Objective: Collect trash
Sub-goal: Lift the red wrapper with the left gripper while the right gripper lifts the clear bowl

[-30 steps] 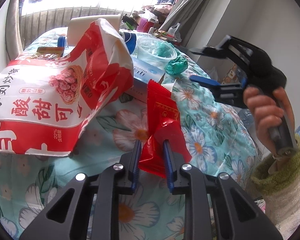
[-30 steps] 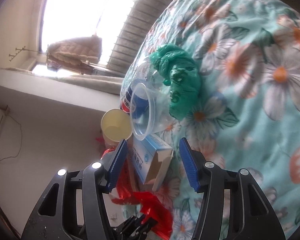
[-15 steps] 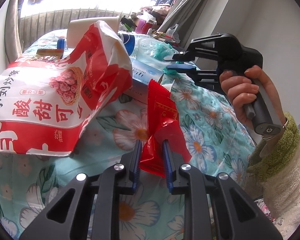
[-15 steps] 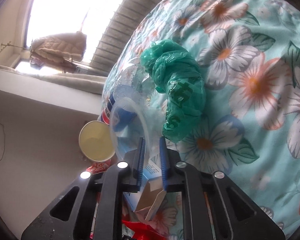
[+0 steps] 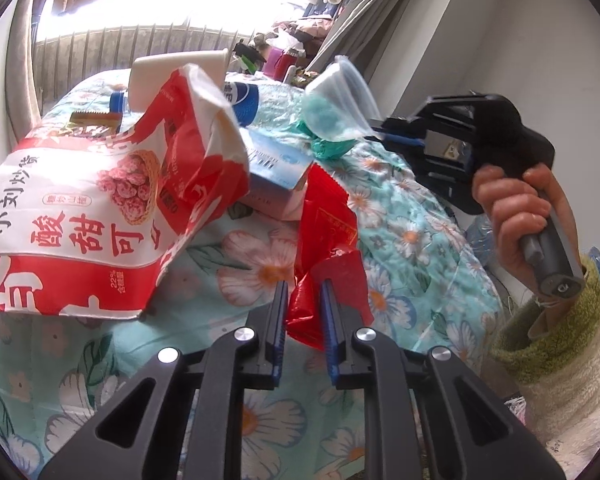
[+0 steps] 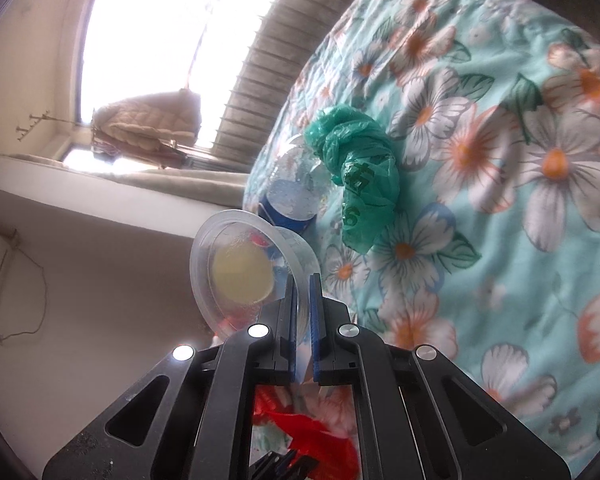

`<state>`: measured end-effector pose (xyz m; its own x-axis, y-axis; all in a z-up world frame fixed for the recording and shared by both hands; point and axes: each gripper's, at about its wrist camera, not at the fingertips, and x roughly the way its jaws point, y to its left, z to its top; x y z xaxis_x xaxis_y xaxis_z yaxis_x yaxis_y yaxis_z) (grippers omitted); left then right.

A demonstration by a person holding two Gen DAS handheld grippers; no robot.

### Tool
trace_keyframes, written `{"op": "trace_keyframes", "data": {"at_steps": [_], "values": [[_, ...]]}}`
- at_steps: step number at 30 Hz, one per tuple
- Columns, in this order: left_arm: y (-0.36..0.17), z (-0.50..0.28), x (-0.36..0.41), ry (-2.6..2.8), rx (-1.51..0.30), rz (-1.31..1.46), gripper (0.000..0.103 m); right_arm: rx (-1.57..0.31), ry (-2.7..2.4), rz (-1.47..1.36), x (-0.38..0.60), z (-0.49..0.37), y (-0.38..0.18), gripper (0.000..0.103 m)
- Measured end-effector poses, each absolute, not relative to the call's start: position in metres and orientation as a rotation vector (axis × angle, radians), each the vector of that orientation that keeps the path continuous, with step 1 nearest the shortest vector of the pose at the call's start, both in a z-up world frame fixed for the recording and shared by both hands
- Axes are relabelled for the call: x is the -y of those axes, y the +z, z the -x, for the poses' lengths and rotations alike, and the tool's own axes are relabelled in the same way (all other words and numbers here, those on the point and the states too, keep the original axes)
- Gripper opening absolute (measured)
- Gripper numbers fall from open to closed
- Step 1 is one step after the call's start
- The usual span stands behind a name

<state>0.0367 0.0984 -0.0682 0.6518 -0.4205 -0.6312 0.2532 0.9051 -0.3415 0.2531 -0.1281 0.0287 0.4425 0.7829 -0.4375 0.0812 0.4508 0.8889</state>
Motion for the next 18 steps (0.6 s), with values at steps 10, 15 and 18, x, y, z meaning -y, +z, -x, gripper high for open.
{"op": "trace_keyframes", "data": {"at_steps": [10,15,18], "values": [[-0.052,-0.034,-0.089,-0.448,-0.742,0.23,0.014,-0.91,0.543,-1.113,0.166,-0.213,0.04,0.004],[-0.039,-0.035,-0.075,-0.46,-0.728,0.19,0.013,-0.846,0.533,-1.156,0.19,-0.194,0.043,0.004],[-0.032,-0.036,-0.067,-0.469,-0.715,0.167,0.013,-0.818,0.531,-1.181,0.207,-0.181,0.045,0.004]]}}
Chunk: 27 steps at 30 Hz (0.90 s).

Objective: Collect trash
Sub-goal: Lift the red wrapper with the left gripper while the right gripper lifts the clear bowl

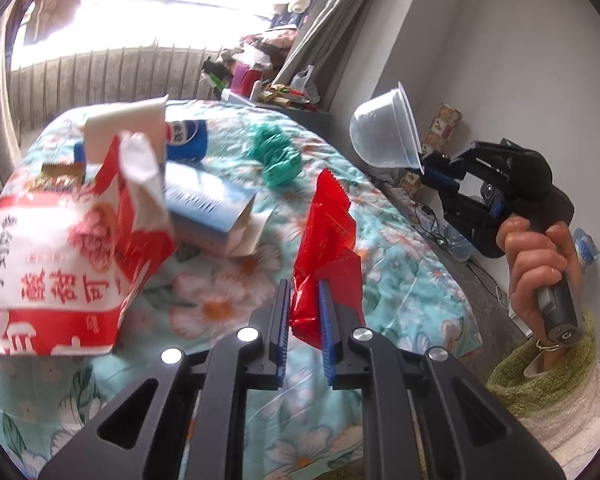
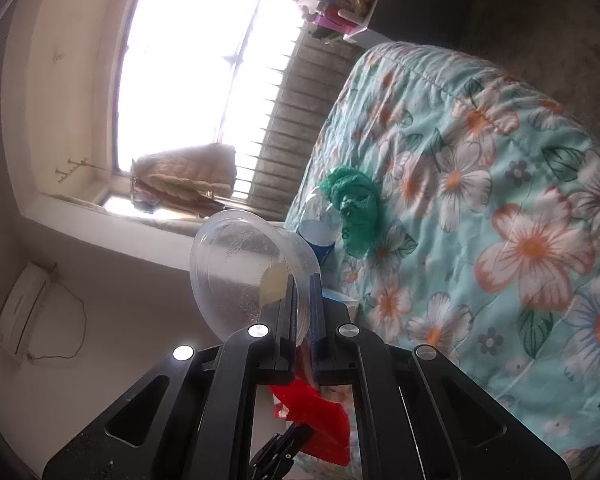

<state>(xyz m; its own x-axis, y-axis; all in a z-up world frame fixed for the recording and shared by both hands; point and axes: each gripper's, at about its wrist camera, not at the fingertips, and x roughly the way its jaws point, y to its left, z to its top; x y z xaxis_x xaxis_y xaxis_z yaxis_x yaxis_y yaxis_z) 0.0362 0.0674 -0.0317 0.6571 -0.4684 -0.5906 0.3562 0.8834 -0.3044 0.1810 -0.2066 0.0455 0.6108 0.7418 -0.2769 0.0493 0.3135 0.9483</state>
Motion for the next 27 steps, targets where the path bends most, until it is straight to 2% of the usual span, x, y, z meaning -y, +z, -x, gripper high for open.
{"op": "trace_keyframes", "data": {"at_steps": [27], "values": [[-0.001,-0.064,0.007,-0.538,-0.664,0.006,0.013,-0.686,0.494,-1.319,0.291,-0.134,0.032,0.004]]}}
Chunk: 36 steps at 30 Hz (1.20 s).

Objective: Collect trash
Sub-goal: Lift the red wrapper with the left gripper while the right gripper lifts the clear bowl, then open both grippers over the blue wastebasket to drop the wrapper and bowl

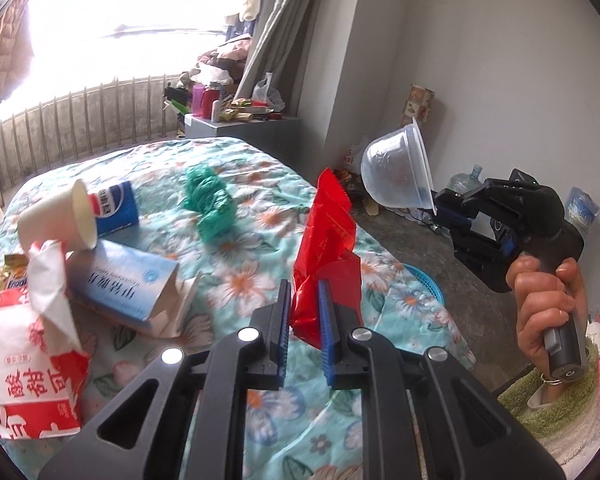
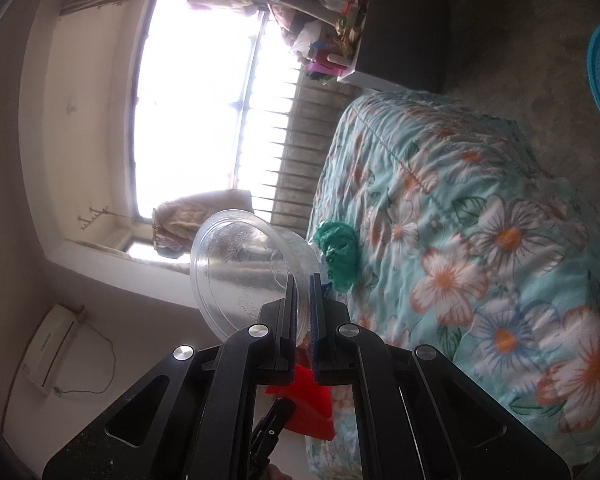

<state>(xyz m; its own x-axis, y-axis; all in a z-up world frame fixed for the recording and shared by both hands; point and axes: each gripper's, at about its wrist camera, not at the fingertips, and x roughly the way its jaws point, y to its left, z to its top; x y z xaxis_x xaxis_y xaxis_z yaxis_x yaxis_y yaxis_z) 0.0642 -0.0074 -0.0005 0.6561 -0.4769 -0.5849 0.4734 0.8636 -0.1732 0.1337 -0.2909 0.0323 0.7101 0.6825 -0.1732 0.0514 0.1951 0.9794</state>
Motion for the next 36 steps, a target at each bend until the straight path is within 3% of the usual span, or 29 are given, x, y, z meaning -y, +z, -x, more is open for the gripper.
{"op": "trace_keyframes", "data": {"at_steps": [20,26,36], "values": [[0.009,-0.128,0.126,-0.741,-0.687,-0.072,0.013,-0.538,0.197,-1.384,0.411,-0.075,0.005,0.004],[-0.009,-0.173,0.204,-0.833,-0.828,-0.091,0.013,-0.542,-0.159,-1.286,0.477,-0.048,-0.015,0.004],[-0.074,-0.235,0.352,-0.901,-1.069,-0.187,0.013,-0.705,-0.461,-1.323,0.539,-0.064,-0.109,0.005]]}}
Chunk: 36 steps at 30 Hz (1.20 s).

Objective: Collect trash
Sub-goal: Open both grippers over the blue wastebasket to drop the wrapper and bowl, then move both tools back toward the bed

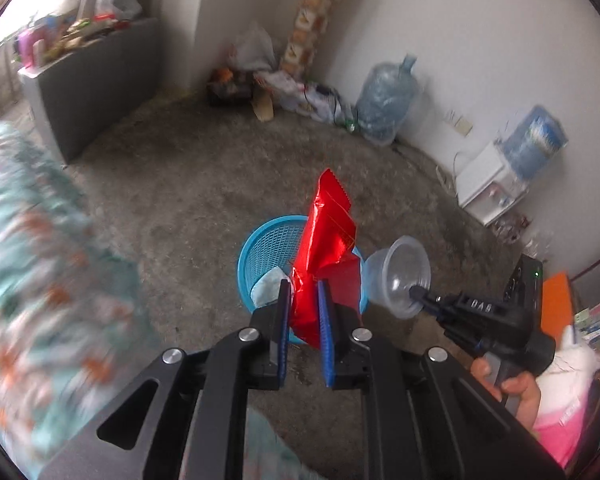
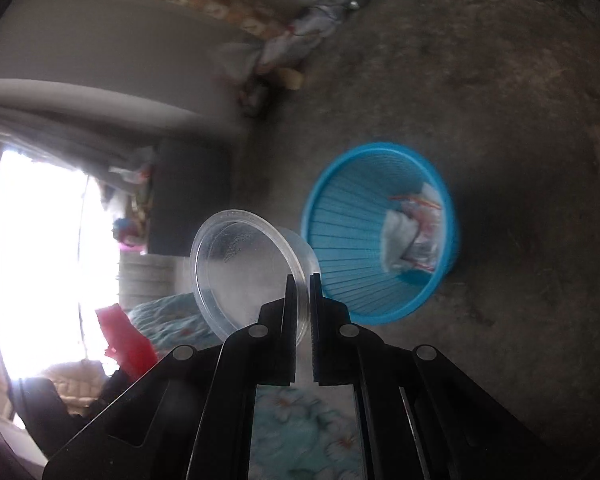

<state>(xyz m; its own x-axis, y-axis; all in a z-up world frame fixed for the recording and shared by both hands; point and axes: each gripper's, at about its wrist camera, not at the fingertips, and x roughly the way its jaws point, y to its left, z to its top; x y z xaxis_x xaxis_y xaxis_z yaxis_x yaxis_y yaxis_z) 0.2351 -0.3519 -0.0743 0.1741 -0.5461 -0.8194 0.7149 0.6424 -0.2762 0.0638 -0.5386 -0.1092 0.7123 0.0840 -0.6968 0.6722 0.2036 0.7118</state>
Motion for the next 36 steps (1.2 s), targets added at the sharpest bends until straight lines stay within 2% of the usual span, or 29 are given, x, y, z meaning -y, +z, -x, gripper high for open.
{"op": "trace_keyframes", "data": {"at_steps": [2,3,4,5,6,9,15,21,24,28,36], "values": [[-0.087,-0.245,0.378,-0.904,-1.08,-0.2,0.013,-0.727,-0.472,-1.349,0.549,-0.072,-0.126,0.009],[-0.093,-0.249,0.388,-0.906,-1.083,-0.193,0.018,-0.746,-0.489,-1.349,0.557,-0.078,-0.136,0.017],[-0.103,-0.254,0.403,-0.91,-1.097,-0.199,0.024,-0.775,-0.509,-1.343,0.563,-0.086,-0.15,0.024],[-0.108,-0.256,0.41,-0.91,-1.106,-0.206,0.04,-0.796,-0.52,-1.341,0.566,-0.089,-0.158,0.04],[-0.115,-0.258,0.417,-0.906,-1.11,-0.214,0.049,-0.826,-0.536,-1.341,0.571,-0.094,-0.173,0.046],[-0.131,-0.262,0.432,-0.864,-1.12,-0.251,0.049,-0.921,-0.594,-1.344,0.574,-0.093,-0.205,0.046],[-0.117,-0.264,0.413,-0.838,-1.082,-0.205,0.055,-0.837,-0.576,-1.383,0.56,-0.063,-0.197,0.05],[-0.075,-0.247,0.365,-0.844,-1.01,-0.143,0.058,-0.774,-0.495,-1.328,0.542,-0.06,-0.151,0.056],[-0.047,-0.225,0.324,-0.844,-0.943,-0.124,0.061,-0.756,-0.413,-1.259,0.531,-0.067,-0.116,0.063],[-0.011,-0.193,0.254,-0.799,-0.817,-0.101,0.067,-0.78,-0.301,-1.182,0.511,-0.083,-0.079,0.065],[0.008,-0.144,0.131,-0.577,-0.652,-0.113,0.07,-0.806,-0.08,-1.021,0.452,-0.12,-0.025,0.068]]}}
